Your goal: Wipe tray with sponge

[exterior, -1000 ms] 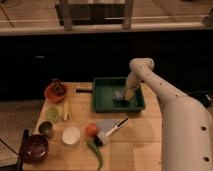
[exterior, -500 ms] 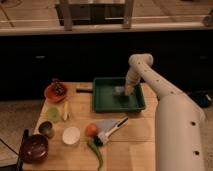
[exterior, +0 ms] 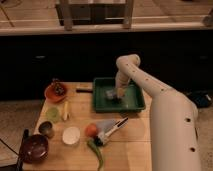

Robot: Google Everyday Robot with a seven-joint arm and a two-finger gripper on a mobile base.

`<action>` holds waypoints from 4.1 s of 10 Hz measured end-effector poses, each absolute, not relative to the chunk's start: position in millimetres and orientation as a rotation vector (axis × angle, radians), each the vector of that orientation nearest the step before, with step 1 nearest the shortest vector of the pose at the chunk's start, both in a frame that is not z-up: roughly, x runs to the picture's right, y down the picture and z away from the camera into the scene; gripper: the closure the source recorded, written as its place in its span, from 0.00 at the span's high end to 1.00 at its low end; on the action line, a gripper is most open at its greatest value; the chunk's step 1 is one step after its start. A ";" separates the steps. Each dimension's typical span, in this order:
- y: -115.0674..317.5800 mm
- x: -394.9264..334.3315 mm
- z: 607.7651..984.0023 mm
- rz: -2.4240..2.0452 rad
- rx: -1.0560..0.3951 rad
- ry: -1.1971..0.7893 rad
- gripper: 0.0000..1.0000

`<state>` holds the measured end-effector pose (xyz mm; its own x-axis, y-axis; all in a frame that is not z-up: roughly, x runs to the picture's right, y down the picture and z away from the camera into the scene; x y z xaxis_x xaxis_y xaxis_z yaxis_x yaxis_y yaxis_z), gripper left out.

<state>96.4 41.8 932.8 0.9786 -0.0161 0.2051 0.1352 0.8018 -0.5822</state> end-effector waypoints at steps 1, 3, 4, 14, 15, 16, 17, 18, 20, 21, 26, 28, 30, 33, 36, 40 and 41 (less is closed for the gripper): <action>53.6 95.9 924.0 -0.099 -0.642 -0.204 0.00; 68.9 111.2 910.7 -0.098 -0.647 -0.198 0.00; 70.9 126.9 907.9 -0.080 -0.644 -0.189 0.00; -7.8 123.6 959.0 -0.055 -0.610 -0.151 0.00; -4.2 110.5 956.9 -0.087 -0.618 -0.167 0.00; 4.4 90.3 950.1 -0.131 -0.621 -0.203 0.00; 16.1 83.6 941.5 -0.161 -0.630 -0.222 0.00; 25.4 81.6 934.2 -0.181 -0.634 -0.234 0.00; 47.1 86.6 917.1 -0.206 -0.648 -0.255 0.00; 51.6 94.8 914.3 -0.201 -0.651 -0.251 0.00; 49.6 193.2 915.3 -0.093 -0.655 -0.168 0.00; 31.4 210.3 929.4 -0.065 -0.645 -0.153 0.00; 19.7 206.9 939.6 -0.076 -0.645 -0.154 0.00; 16.1 167.1 947.1 -0.130 -0.657 -0.184 0.00; 26.2 115.6 939.6 -0.209 -0.660 -0.246 0.00; 50.6 111.7 927.1 -0.207 -0.676 -0.267 0.00; 53.9 122.0 924.9 -0.193 -0.679 -0.264 0.00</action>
<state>122.0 53.9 924.9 0.9490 -0.0898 0.3021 0.2607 0.7623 -0.5924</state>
